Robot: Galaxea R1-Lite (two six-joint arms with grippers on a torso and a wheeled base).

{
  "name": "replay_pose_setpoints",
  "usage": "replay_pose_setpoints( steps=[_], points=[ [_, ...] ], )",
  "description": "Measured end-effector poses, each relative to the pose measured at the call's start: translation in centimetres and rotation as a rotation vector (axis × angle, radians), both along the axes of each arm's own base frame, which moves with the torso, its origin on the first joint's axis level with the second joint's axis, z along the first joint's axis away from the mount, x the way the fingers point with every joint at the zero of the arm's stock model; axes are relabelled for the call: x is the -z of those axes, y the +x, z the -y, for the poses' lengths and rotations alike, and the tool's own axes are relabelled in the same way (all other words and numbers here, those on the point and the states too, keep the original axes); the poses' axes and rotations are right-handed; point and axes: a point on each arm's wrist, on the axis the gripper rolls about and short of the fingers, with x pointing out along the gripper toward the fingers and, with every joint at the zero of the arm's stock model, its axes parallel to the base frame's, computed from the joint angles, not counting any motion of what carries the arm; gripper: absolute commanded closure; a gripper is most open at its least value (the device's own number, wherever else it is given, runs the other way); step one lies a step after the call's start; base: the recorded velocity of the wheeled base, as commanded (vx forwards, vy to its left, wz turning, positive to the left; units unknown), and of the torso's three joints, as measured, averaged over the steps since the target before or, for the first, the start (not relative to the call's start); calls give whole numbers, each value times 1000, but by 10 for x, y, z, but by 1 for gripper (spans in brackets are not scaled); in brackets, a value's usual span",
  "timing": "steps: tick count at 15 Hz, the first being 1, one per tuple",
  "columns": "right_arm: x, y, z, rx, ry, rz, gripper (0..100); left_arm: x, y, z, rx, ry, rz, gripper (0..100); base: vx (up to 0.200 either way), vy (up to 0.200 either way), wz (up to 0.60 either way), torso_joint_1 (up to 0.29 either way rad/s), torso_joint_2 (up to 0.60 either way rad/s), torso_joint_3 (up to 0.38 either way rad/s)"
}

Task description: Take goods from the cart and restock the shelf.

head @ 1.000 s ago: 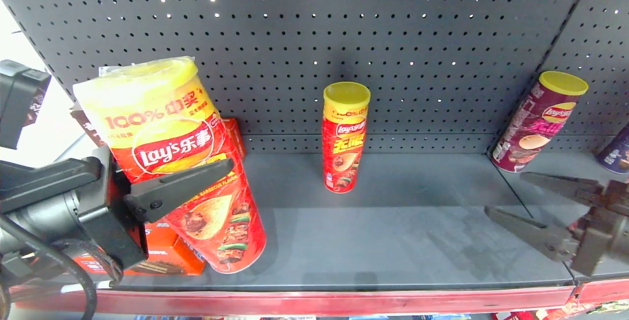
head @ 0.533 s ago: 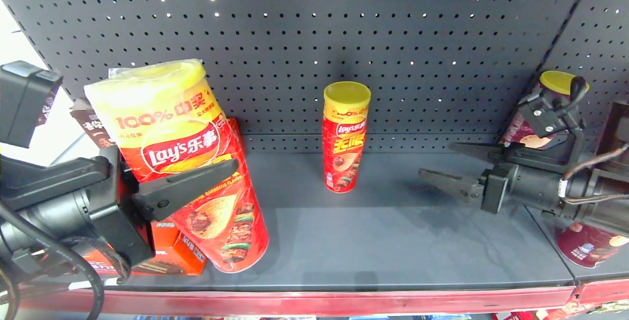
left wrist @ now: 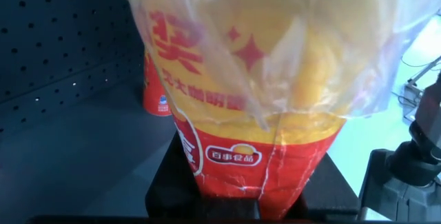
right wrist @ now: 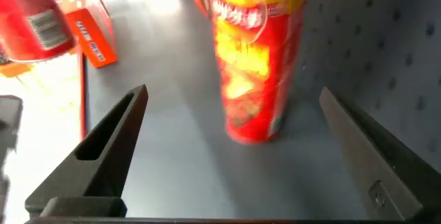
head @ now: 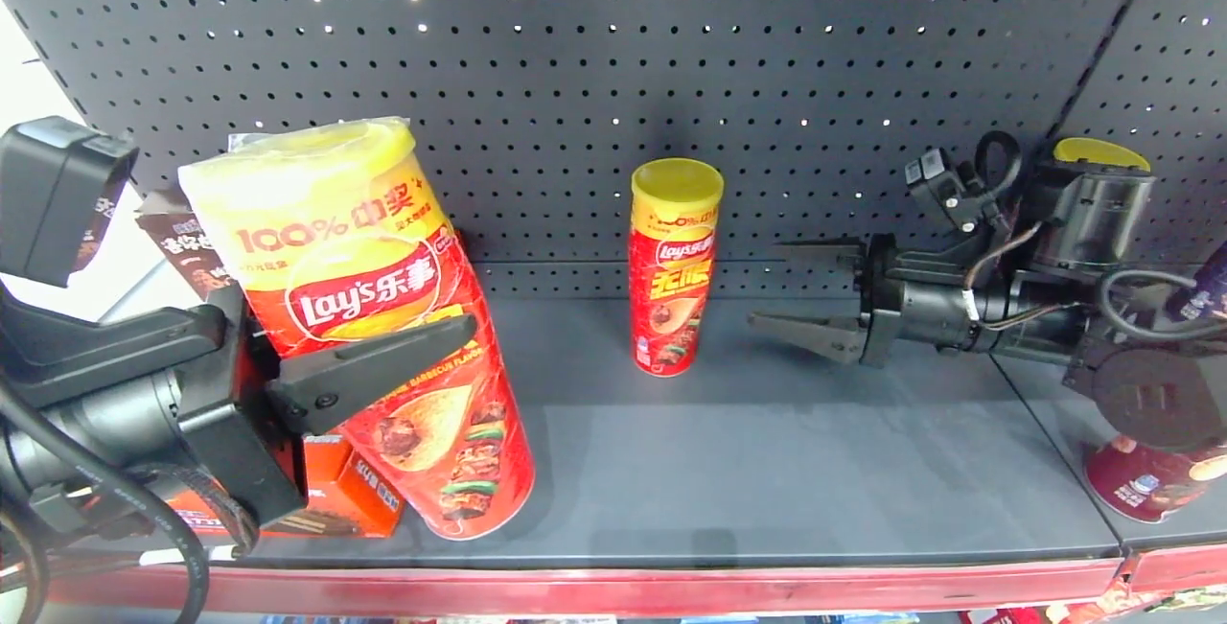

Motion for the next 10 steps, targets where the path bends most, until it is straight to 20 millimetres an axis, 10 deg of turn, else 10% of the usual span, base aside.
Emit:
replay_pose_setpoints(
  steps=[10],
  points=[
    [36, 54, -36, -64, -9, -15, 0, 2, 7, 3, -2, -2, 0, 100, 0, 0, 0, 0, 0, 0]
  ],
)
